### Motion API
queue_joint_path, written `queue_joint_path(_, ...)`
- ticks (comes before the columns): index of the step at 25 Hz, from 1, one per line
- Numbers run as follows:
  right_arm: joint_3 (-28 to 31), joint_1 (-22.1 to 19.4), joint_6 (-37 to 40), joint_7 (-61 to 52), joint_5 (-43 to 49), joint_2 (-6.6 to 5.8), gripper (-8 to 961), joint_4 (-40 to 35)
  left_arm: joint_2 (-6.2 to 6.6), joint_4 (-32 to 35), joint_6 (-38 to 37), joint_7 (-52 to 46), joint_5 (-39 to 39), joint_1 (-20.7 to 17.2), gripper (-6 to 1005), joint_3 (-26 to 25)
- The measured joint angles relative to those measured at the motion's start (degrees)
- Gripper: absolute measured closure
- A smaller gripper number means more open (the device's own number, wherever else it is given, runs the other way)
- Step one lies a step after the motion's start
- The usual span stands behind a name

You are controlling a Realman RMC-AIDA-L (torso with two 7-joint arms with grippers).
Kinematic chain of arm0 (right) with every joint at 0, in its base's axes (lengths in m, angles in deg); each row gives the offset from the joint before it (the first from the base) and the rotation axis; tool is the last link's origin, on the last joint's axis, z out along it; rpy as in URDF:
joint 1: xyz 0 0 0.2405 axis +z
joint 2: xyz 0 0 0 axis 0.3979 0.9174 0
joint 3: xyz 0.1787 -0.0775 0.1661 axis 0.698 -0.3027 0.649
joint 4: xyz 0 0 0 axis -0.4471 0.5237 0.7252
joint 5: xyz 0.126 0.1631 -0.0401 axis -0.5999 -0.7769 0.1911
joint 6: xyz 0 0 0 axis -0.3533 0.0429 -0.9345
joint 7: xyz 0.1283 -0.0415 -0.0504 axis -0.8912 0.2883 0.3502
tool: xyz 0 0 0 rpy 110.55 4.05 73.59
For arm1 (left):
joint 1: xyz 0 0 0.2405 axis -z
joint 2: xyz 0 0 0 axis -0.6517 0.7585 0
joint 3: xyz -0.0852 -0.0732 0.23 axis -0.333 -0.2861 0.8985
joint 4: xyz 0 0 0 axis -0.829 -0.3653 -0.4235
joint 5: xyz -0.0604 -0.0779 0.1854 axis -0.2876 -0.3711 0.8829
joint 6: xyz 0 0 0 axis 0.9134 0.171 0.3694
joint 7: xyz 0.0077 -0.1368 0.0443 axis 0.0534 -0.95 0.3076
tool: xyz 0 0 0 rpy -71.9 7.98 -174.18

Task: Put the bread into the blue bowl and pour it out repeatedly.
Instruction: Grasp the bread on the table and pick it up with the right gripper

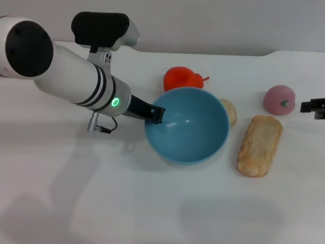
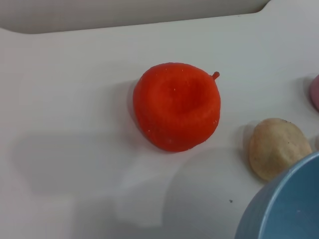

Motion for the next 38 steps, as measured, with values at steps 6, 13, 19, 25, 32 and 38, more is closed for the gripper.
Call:
queue_joint_path(6,-5.96,1.39,2.30,-5.30,2.53,0.44,376,-1.47,0.10,0.04,0.57,1.72,-0.02,-0.38,1001,-1.61)
queue_joint_path(13,-7.84,0.57,0.80,-7.59,2.75,1.54,377,-0.77,0.09,0.04,0.65,3.65,-0.03,-0.48,1000,-2.85)
queue_joint_path(19,-8.98,0.25,-2.61,-7.66,2.78,3.33,377,1.31,0.14,0.04,0.72,4.67,-0.03,-0.18,1000,-3.49)
queue_joint_path(25,-10.96,1.25,-6.72,-7.76,2.56,3.45,377,5.92,0.17,0.04,1.52,5.78,-0.03,-0.26,1001,-4.42)
queue_joint_path(32,-11.06,1.85,-10.10,-7.96,2.73,3.45,377,8.65,0.27,0.04,1.67,6.22,-0.03,-0.41,1001,-4.56)
queue_joint_path(38,-11.18,2.09,-14.33,-7.72,2.75,3.45,377,11.27,0.12,0.04,2.24,7.39,-0.03,-0.51,1000,-5.71)
